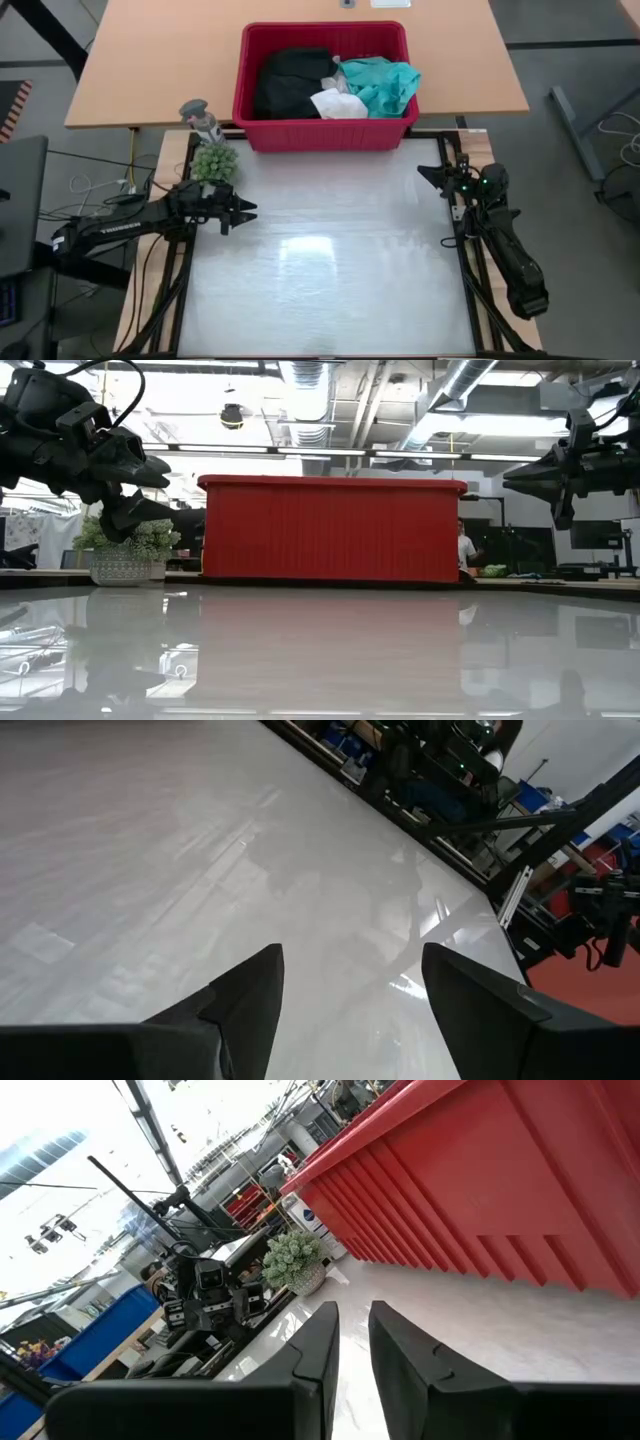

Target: Fold Laundry from Bin

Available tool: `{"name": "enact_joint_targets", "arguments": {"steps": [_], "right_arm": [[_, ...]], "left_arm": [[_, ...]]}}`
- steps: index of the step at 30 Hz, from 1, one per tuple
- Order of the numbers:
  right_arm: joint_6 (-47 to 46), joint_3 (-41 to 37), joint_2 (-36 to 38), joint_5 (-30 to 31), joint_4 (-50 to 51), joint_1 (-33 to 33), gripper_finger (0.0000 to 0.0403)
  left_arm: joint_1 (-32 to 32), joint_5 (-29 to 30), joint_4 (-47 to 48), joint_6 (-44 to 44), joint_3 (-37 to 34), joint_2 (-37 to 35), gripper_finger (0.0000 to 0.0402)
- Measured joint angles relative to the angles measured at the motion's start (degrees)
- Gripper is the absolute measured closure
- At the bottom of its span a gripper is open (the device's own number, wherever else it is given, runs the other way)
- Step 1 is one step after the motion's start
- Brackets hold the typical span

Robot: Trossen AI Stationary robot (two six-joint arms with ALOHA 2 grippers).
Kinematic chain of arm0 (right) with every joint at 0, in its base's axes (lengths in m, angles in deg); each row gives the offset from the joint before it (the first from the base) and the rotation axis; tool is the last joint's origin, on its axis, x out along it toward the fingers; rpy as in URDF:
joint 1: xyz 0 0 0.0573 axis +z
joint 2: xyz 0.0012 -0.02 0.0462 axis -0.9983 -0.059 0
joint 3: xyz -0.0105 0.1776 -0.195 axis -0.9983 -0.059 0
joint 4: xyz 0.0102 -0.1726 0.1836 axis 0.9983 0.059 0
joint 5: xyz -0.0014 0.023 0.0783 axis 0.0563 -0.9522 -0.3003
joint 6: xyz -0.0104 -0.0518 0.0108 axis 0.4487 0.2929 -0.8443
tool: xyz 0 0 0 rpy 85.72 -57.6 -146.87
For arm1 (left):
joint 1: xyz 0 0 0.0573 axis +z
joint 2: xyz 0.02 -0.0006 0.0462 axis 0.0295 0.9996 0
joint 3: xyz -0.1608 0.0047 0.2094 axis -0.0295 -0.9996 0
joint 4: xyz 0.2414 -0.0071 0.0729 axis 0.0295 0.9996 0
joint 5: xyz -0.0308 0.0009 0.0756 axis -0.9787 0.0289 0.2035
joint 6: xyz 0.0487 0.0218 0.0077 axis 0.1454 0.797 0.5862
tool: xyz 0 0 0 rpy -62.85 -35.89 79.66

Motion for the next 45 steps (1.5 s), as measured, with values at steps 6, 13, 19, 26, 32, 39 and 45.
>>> {"name": "enact_joint_targets", "arguments": {"steps": [6, 13, 19, 26, 32, 39, 45], "right_arm": [[0.01, 0.02, 0.00, 0.00, 0.00, 0.00, 0.0316], [0.02, 0.02, 0.00, 0.00, 0.00, 0.00, 0.0316], [0.00, 0.01, 0.00, 0.01, 0.00, -0.01, 0.0316], [0.00, 0.02, -0.01, 0.00, 0.00, 0.00, 0.0316], [0.02, 0.00, -0.02, 0.07, -0.08, 0.00, 0.0316], [0.04, 0.00, 0.00, 1.40, -0.17, 0.00, 0.0316], [-0.67, 0.00, -0.02, 0.43, -0.36, 0.00, 0.0316]], "left_arm": [[0.00, -0.01, 0.00, 0.00, 0.00, 0.01, 0.0173], [-0.02, 9.24, -0.79, 0.35, 0.02, -0.01, 0.0173], [0.00, 14.54, 0.28, 0.07, 0.01, 0.00, 0.0173], [0.00, 15.93, 0.45, 0.24, 0.01, -0.01, 0.0173], [0.00, 16.38, 0.57, 0.13, 0.01, 0.00, 0.0173], [0.00, 16.36, 0.00, -0.11, 0.00, -0.01, 0.0173], [0.00, 16.34, 0.02, 2.47, 0.00, -0.01, 0.0173]]}}
